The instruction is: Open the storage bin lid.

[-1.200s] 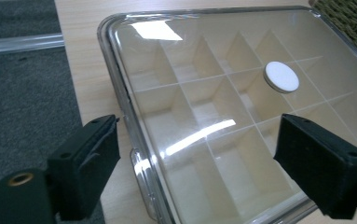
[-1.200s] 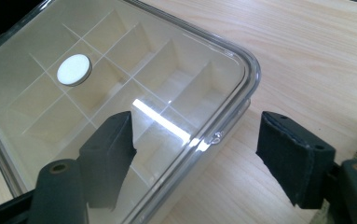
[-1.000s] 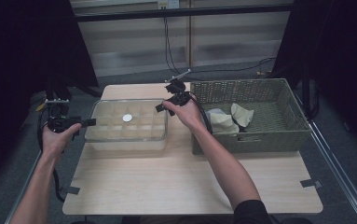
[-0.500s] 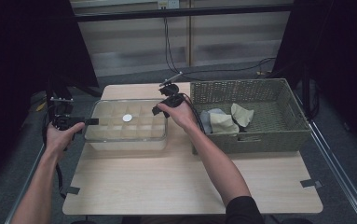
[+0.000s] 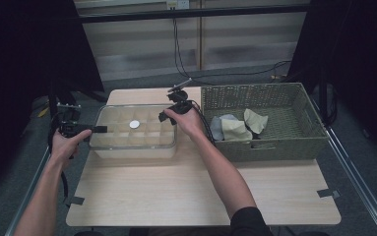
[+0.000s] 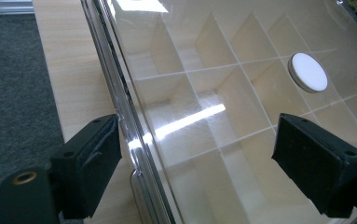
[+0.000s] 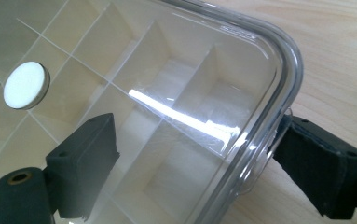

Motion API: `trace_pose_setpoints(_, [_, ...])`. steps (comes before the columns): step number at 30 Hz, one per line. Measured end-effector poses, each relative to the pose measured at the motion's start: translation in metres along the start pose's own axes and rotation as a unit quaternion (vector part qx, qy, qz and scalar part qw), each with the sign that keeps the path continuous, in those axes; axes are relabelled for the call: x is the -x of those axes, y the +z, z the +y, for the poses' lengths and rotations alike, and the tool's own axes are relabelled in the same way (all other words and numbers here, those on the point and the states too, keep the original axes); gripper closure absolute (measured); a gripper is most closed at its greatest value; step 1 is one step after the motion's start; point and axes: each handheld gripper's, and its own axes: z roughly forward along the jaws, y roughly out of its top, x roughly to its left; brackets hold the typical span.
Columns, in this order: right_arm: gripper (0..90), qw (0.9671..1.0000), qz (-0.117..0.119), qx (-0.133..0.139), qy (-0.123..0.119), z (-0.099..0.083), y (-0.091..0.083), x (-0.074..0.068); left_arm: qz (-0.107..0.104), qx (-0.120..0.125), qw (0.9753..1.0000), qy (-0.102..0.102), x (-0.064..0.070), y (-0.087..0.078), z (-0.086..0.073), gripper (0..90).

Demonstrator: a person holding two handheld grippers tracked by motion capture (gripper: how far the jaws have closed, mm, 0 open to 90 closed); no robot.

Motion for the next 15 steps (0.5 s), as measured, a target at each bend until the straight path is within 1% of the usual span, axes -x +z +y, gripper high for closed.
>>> trace_pose_setpoints(1, [12.9,1.0000,0.003,-0.001,0.005,-0.0001,0.0004,0.0005,-0.003,-0.004,1.0000,0.003,-0.0004,0.0020,-0.0003,14.6])
trace_pose_setpoints(2, [12.4,1.0000,0.004,0.002,0.004,0.0000,0.0011,0.0008,-0.001,-0.003,1.0000,-0.001,0.0009,0.0050,-0.0009,15.7])
trace_pose_setpoints(3, [12.1,1.0000,0.004,0.004,0.004,-0.0001,0.0019,0.0009,-0.003,-0.012,0.9999,0.001,0.0014,0.0072,-0.0009,15.6])
trace_pose_setpoints(4, [12.1,0.9999,0.006,0.004,0.009,-0.0004,0.0024,0.0010,-0.003,-0.011,0.9999,0.003,0.0024,0.0097,-0.0010,14.3])
trace_pose_setpoints(5, [12.1,0.9998,0.009,0.006,0.014,-0.0006,0.0028,0.0010,-0.003,-0.015,0.9999,0.003,0.0030,0.0103,-0.0004,12.4])
trace_pose_setpoints(6, [12.1,0.9999,0.010,0.008,0.011,-0.0007,0.0034,0.0018,-0.002,-0.016,0.9999,0.003,0.0026,0.0103,0.0003,12.1])
trace_pose_setpoints(8, [12.0,0.9997,0.014,0.010,0.020,-0.0010,0.0044,0.0027,-0.005,-0.020,0.9998,0.001,0.0015,0.0097,0.0013,13.9])
trace_pose_setpoints(12, [13.9,0.9995,0.013,0.011,0.028,-0.0016,0.0039,0.0028,-0.006,-0.019,0.9998,-0.005,-0.0005,0.0076,0.0017,17.9])
trace_pose_setpoints(14, [14.9,0.9994,0.012,0.010,0.032,-0.0017,0.0027,0.0024,-0.007,-0.012,0.9998,-0.012,-0.0012,0.0064,0.0009,20.3])
trace_pose_setpoints(15, [15.4,0.9994,0.012,0.013,0.031,-0.0020,0.0028,0.0027,-0.006,-0.010,0.9998,-0.017,-0.0017,0.0059,0.0001,21.8])
